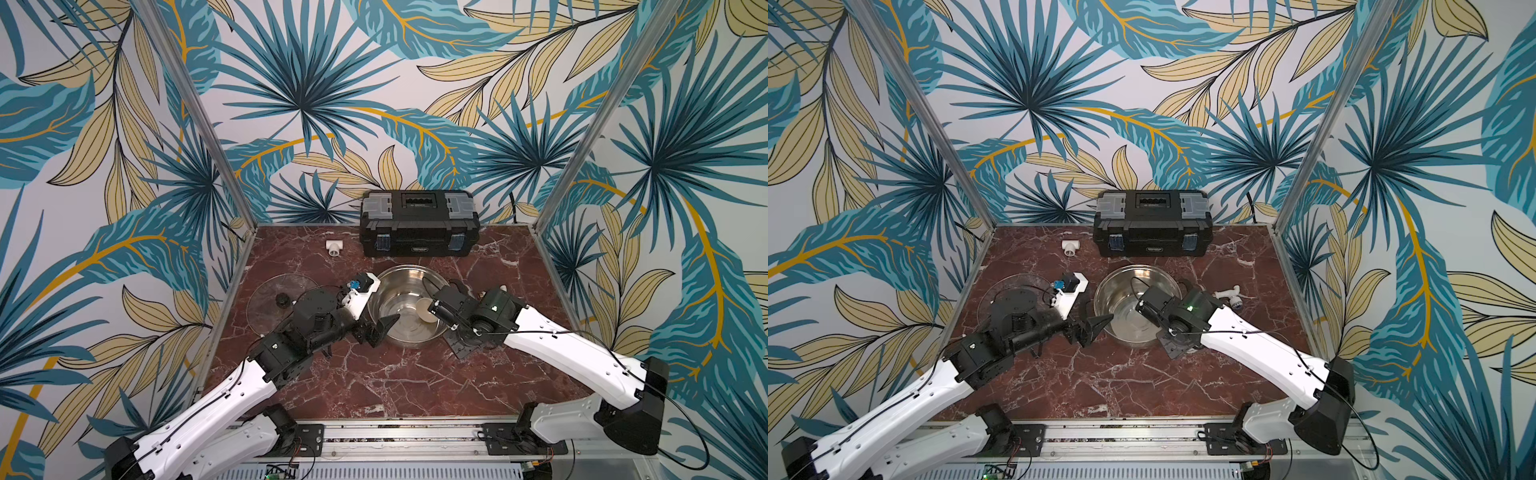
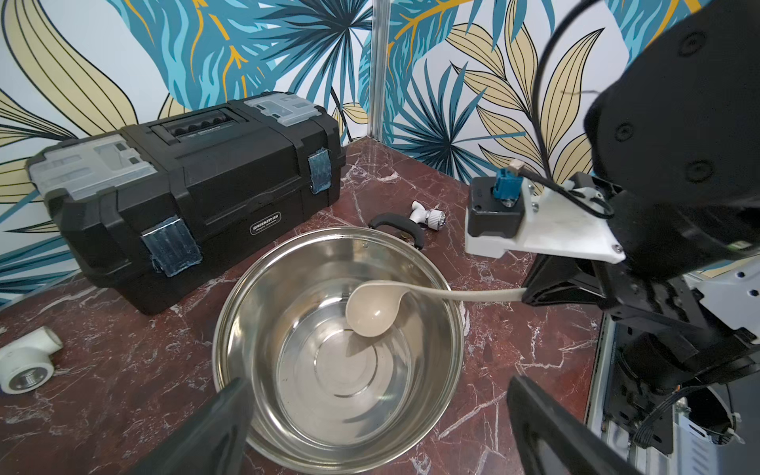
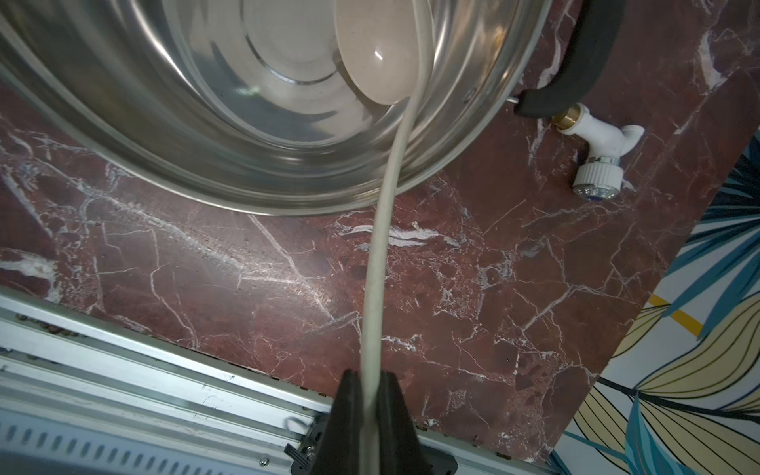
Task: Stir the soup with a spoon
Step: Stir the soup in the pan with a stick.
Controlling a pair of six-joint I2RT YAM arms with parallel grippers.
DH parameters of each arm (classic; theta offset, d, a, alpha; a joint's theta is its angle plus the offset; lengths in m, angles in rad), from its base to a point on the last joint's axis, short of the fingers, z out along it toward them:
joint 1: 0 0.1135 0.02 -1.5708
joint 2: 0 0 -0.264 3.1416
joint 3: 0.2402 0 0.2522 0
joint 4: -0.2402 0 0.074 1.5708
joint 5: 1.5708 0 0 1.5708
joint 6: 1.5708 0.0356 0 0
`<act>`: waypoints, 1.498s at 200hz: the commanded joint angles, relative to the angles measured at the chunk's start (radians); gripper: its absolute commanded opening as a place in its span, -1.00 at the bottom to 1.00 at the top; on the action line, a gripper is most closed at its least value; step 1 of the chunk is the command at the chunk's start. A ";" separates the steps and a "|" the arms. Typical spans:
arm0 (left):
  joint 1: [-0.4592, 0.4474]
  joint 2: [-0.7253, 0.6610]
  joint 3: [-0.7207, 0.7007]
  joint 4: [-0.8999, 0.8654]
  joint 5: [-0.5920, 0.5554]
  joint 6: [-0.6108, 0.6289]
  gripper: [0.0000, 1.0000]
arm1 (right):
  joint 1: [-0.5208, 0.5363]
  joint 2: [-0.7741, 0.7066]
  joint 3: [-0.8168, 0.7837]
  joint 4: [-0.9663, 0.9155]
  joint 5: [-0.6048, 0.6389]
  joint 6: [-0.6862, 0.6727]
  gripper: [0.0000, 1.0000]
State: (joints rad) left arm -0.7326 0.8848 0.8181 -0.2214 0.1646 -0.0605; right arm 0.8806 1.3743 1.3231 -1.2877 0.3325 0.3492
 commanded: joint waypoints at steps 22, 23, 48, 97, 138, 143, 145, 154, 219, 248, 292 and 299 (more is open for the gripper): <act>-0.004 -0.001 0.002 0.023 0.004 -0.012 1.00 | -0.017 0.111 0.113 0.051 0.027 -0.049 -1.00; -0.004 0.000 0.003 0.023 0.003 -0.012 1.00 | -0.016 0.114 0.117 0.052 0.024 -0.050 -1.00; -0.005 -0.004 0.003 0.019 0.004 -0.015 1.00 | -0.017 0.184 0.191 0.070 -0.078 -0.079 -1.00; -0.004 -0.012 -0.002 0.020 0.000 -0.014 1.00 | 0.002 0.212 0.230 0.091 -0.223 -0.079 -1.00; -0.005 -0.015 -0.008 0.021 0.001 -0.010 1.00 | 0.012 0.148 0.168 0.067 -0.288 -0.075 -1.00; -0.005 -0.015 -0.010 0.021 0.000 -0.010 1.00 | 0.012 0.136 0.158 0.055 -0.288 -0.075 -1.00; -0.005 -0.015 -0.010 0.021 0.000 -0.010 1.00 | 0.012 0.131 0.155 0.053 -0.288 -0.074 -1.00; -0.005 -0.017 -0.012 0.023 0.000 -0.010 1.00 | 0.013 0.115 0.140 0.033 -0.277 -0.071 -1.00; -0.004 -0.014 -0.014 0.035 0.006 -0.013 1.00 | 0.009 0.030 0.069 -0.094 -0.078 -0.032 -1.00; -0.004 -0.010 -0.014 0.037 0.007 -0.013 1.00 | 0.001 0.044 0.074 -0.092 0.001 -0.015 -1.00; -0.004 -0.018 -0.013 0.025 0.002 -0.008 1.00 | -0.028 0.085 0.100 -0.032 0.052 -0.026 -1.00; -0.005 -0.019 -0.014 0.024 0.001 -0.008 1.00 | -0.029 0.096 0.110 -0.020 0.054 -0.030 -1.00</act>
State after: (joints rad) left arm -0.7326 0.8829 0.8181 -0.2176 0.1646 -0.0715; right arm 0.8619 1.4391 1.4105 -1.3468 0.3283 0.3153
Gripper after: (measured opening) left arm 0.999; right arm 0.082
